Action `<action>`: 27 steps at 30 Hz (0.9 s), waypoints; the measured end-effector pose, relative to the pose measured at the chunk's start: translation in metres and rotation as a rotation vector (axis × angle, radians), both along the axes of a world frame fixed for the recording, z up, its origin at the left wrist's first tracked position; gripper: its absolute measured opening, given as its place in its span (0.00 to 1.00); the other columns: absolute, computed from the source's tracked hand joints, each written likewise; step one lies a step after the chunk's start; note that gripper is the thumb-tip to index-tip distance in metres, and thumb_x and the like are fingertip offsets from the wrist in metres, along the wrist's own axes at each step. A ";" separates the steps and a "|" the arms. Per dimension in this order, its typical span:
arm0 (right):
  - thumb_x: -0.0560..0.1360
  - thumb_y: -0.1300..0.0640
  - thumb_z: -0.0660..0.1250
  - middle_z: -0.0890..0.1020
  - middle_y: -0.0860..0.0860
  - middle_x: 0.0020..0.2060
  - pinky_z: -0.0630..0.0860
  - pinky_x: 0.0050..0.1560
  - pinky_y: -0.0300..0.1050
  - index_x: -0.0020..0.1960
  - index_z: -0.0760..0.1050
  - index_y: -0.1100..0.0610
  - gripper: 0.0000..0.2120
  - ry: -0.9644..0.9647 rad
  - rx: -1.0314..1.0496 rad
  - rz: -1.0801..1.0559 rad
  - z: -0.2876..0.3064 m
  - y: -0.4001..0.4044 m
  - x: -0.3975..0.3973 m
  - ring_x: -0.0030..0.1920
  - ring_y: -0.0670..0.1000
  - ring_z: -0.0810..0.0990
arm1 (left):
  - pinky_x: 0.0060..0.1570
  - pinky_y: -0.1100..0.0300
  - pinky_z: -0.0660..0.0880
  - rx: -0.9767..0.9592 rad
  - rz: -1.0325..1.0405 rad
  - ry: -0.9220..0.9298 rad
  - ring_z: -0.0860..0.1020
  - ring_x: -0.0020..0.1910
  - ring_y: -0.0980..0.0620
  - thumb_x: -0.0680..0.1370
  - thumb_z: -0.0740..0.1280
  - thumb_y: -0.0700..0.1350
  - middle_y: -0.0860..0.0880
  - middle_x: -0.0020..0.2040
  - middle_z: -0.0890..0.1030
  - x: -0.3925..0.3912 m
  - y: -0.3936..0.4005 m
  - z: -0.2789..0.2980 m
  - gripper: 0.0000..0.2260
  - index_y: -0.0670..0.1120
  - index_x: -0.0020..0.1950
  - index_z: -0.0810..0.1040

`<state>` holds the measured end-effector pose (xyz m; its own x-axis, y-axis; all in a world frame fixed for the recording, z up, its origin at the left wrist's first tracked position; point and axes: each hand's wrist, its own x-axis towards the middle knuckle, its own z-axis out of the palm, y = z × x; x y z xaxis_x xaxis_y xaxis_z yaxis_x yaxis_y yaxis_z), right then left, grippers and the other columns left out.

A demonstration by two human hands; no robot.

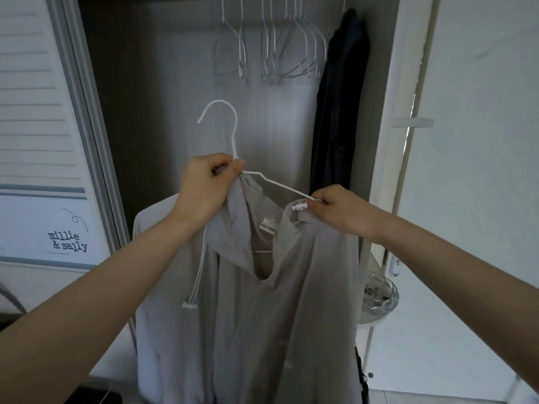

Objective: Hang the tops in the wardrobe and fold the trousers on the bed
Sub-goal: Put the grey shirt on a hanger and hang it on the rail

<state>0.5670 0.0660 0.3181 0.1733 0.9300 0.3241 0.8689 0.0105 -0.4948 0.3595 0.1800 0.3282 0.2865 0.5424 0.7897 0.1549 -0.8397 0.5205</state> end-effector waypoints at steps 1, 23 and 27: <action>0.81 0.51 0.59 0.68 0.49 0.27 0.63 0.30 0.38 0.36 0.71 0.61 0.19 0.027 0.000 0.061 0.001 0.001 -0.005 0.28 0.46 0.66 | 0.38 0.58 0.66 0.016 -0.016 0.051 0.69 0.34 0.48 0.79 0.67 0.45 0.36 0.35 0.75 0.005 -0.005 0.000 0.13 0.37 0.39 0.80; 0.78 0.53 0.57 0.74 0.55 0.44 0.66 0.51 0.49 0.37 0.73 0.55 0.13 -0.343 0.122 0.018 0.048 0.053 0.002 0.50 0.55 0.71 | 0.30 0.67 0.64 -0.091 -0.233 0.192 0.66 0.27 0.59 0.77 0.67 0.51 0.54 0.26 0.67 -0.026 0.041 -0.041 0.19 0.48 0.28 0.69; 0.79 0.49 0.62 0.76 0.49 0.55 0.69 0.58 0.44 0.55 0.76 0.51 0.09 -0.149 0.022 0.003 0.043 0.047 0.021 0.59 0.53 0.73 | 0.31 0.73 0.67 -0.125 -0.113 0.052 0.70 0.27 0.61 0.78 0.67 0.50 0.55 0.26 0.73 -0.044 0.047 -0.033 0.18 0.54 0.27 0.75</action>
